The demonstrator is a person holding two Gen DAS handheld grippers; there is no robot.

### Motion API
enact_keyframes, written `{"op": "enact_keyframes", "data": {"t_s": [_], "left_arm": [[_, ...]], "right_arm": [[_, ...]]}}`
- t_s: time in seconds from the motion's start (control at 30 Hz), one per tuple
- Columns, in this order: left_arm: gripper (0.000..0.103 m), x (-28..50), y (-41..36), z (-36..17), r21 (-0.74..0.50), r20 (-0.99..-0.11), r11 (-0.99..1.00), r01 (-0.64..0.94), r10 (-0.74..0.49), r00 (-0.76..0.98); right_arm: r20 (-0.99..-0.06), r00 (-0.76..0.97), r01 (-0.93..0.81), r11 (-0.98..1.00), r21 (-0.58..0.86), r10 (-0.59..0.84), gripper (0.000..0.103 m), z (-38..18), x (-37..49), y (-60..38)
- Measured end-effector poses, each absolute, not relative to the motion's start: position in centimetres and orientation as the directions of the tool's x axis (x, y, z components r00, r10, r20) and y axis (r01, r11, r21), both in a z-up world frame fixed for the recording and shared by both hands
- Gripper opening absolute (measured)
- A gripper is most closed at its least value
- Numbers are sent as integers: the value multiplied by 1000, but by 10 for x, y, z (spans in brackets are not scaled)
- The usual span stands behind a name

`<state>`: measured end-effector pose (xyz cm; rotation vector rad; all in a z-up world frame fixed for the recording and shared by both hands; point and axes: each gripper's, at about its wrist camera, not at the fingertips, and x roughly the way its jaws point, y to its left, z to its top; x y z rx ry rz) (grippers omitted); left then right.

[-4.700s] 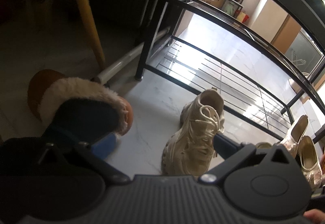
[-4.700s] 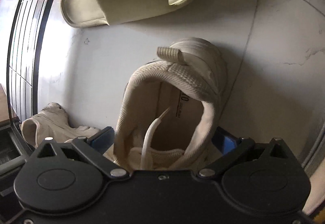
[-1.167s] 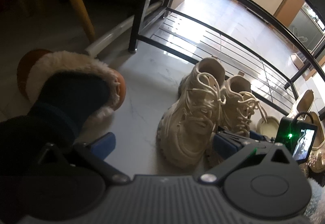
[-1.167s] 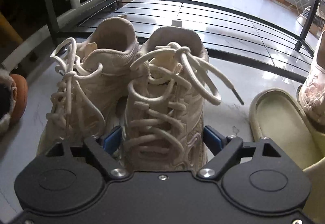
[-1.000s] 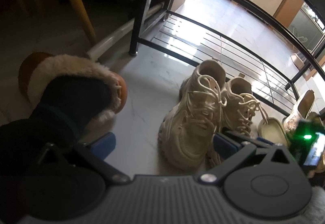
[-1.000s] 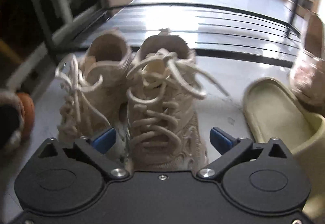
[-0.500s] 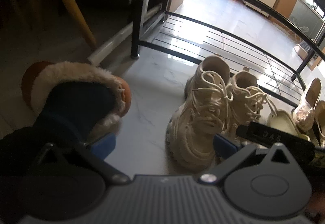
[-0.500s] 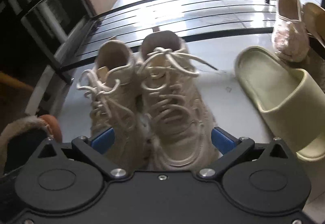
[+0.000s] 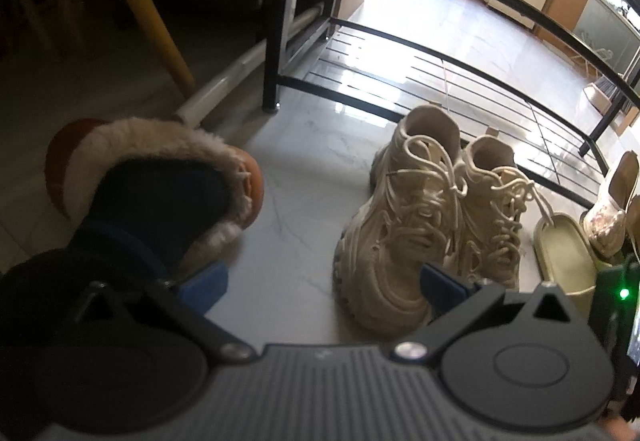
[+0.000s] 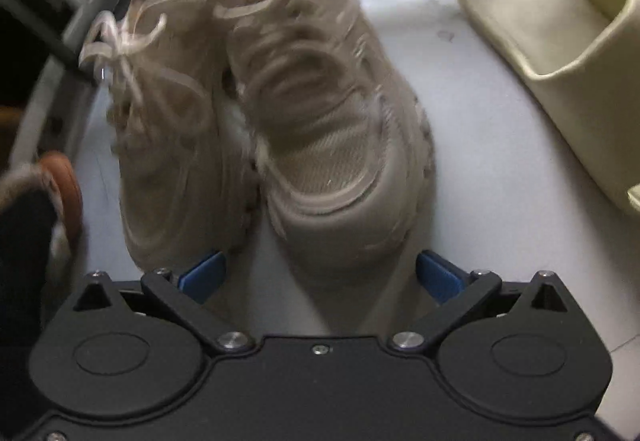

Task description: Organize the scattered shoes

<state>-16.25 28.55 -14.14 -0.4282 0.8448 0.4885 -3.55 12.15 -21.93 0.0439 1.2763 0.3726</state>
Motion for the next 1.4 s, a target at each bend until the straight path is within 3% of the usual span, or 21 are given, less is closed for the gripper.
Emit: {"op": "enact_keyframes", "data": {"t_s": [0.17, 0.4, 0.5, 0.6, 0.67, 0.9, 1.0, 1.17, 1.4], "left_arm": [[102, -162, 286, -141, -171, -787, 805, -568, 235, 570], [102, -163, 290, -143, -200, -802, 786, -585, 212, 558], [102, -163, 291, -140, -201, -794, 788, -582, 217, 568], [102, -163, 292, -140, -204, -795, 785, -585, 215, 567], [102, -164, 295, -141, -217, -800, 772, -597, 210, 563], [102, -165, 300, -141, -235, -805, 759, -607, 198, 559], [102, -166, 301, -141, -239, -805, 756, -609, 196, 560], [102, -167, 306, -143, -263, -816, 738, -622, 174, 551], [102, -168, 300, -137, -219, -797, 774, -594, 210, 567]], "right_arm": [[-898, 336, -293, 937, 188, 285, 103, -214, -37, 133], [-743, 586, -359, 926, 119, 323, 103, -161, -25, 139], [-699, 600, -386, 906, 172, 388, 103, -147, -2, 144], [-658, 601, -378, 886, 268, 455, 96, -141, 24, 153], [-673, 585, -377, 886, 269, 453, 91, -150, 35, 168], [-724, 528, -374, 887, 271, 444, 91, -179, 73, 222], [-757, 534, -383, 906, 180, 376, 90, -198, 84, 239], [-793, 521, -370, 921, 122, 314, 78, -223, 106, 244], [-824, 521, -390, 921, 5, 224, 86, -232, 106, 258]]}}
